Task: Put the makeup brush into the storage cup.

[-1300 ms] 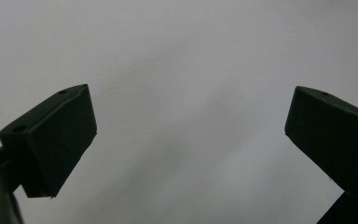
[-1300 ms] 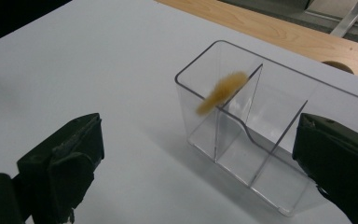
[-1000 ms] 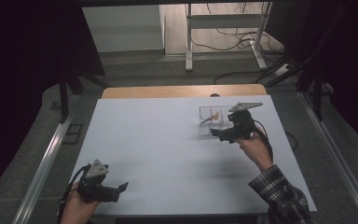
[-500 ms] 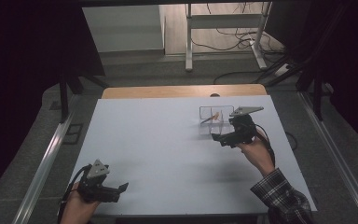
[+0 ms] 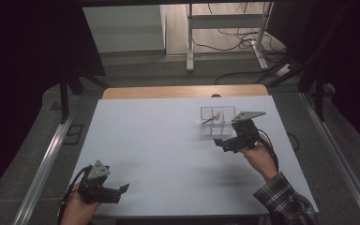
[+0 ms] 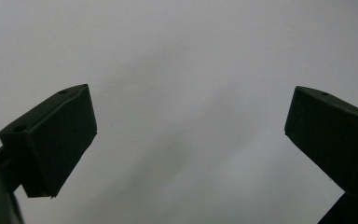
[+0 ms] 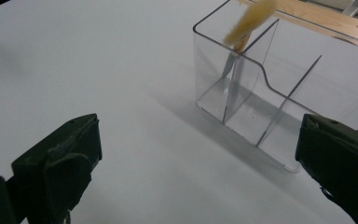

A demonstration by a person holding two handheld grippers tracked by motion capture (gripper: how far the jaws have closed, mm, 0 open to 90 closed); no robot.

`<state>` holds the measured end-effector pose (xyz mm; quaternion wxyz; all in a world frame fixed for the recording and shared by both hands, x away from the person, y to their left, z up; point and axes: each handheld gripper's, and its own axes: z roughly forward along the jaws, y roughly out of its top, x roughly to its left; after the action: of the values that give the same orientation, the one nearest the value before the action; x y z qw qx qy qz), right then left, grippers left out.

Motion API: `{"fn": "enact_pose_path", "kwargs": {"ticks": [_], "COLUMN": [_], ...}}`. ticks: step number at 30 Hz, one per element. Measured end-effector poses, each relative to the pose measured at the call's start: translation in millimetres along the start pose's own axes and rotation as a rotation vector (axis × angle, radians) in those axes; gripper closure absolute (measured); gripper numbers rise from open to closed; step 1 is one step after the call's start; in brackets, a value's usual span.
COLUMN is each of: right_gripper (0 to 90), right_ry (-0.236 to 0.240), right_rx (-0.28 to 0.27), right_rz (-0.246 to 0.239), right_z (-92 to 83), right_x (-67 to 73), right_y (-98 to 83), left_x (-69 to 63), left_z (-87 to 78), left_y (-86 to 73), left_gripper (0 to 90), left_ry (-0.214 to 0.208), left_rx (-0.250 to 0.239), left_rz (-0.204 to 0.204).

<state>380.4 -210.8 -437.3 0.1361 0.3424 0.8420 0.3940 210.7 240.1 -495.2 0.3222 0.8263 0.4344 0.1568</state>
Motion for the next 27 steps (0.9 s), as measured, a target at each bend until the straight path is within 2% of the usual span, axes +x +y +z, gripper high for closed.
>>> {"fn": "enact_pose_path", "kwargs": {"ticks": [19, 27], "right_gripper": [0.0, 0.0], "right_ry": [0.001, 0.016], "right_rx": [0.027, 0.027], "right_rz": [-0.009, -0.006], "right_z": [-5.1, -9.8], "right_x": [8.3, 13.5], "right_y": [-17.3, -23.4], "left_x": [-0.3, -0.2], "left_z": [0.3, 0.6], "left_y": [0.1, 0.1], "left_gripper": [2.8, 2.8], "left_ry": [0.0, 0.0], "left_rx": [0.004, 0.007], "left_rz": [0.003, 0.005]}}
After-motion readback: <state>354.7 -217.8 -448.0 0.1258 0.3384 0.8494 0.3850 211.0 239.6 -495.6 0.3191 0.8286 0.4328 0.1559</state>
